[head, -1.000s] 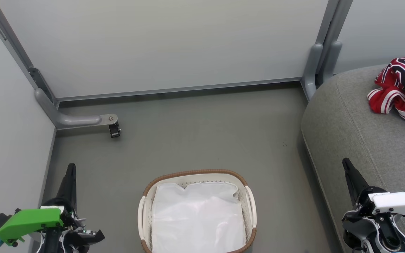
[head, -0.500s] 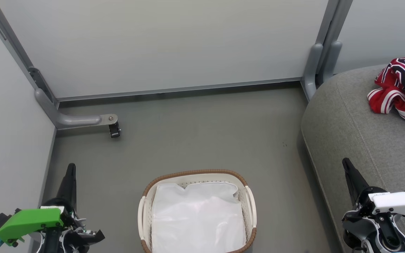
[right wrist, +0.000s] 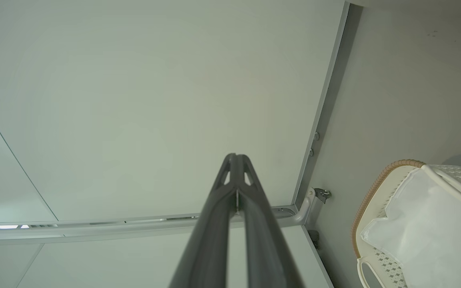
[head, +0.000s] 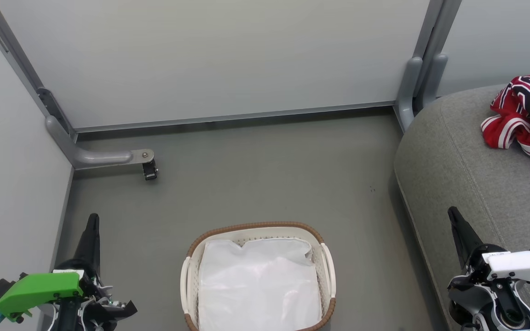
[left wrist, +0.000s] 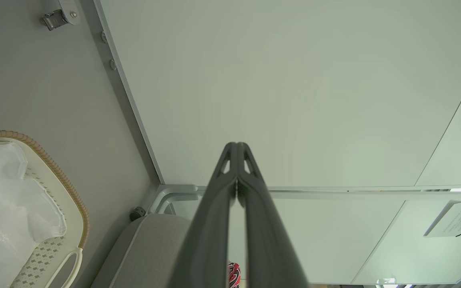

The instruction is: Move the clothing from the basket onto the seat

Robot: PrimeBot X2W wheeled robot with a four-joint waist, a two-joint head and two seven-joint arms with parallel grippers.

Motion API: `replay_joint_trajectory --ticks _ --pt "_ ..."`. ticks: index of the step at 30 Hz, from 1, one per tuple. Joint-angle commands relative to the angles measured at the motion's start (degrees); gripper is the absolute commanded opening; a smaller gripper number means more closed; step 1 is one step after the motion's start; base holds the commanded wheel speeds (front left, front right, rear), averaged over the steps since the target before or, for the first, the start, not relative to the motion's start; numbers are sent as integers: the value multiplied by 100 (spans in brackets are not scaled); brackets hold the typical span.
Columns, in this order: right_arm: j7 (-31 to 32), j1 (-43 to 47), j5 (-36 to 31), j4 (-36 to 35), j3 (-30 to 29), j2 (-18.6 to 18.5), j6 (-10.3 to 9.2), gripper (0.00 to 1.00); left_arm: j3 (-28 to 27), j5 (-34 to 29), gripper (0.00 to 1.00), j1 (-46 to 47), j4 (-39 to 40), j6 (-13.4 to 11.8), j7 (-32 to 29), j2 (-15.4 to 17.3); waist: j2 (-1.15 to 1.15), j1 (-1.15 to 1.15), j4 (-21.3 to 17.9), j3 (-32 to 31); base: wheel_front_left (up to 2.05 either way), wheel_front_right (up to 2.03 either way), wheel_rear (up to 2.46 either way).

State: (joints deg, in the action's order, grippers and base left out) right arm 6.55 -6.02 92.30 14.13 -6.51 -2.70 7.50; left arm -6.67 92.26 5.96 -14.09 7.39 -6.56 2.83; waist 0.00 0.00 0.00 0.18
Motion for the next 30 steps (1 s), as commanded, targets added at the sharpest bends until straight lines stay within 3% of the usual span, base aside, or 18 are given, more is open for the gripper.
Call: replay_joint_trajectory --ticks 1,30 --pt "17 -38 22 -25 -10 -34 -2 0 -8 23 0 56 12 29 -20 2 0 0 0 0 0 0 0" --pt "17 -38 22 -26 -10 -34 -3 0 -4 26 0 56 12 29 -18 2 0 0 0 0 0 0 0"
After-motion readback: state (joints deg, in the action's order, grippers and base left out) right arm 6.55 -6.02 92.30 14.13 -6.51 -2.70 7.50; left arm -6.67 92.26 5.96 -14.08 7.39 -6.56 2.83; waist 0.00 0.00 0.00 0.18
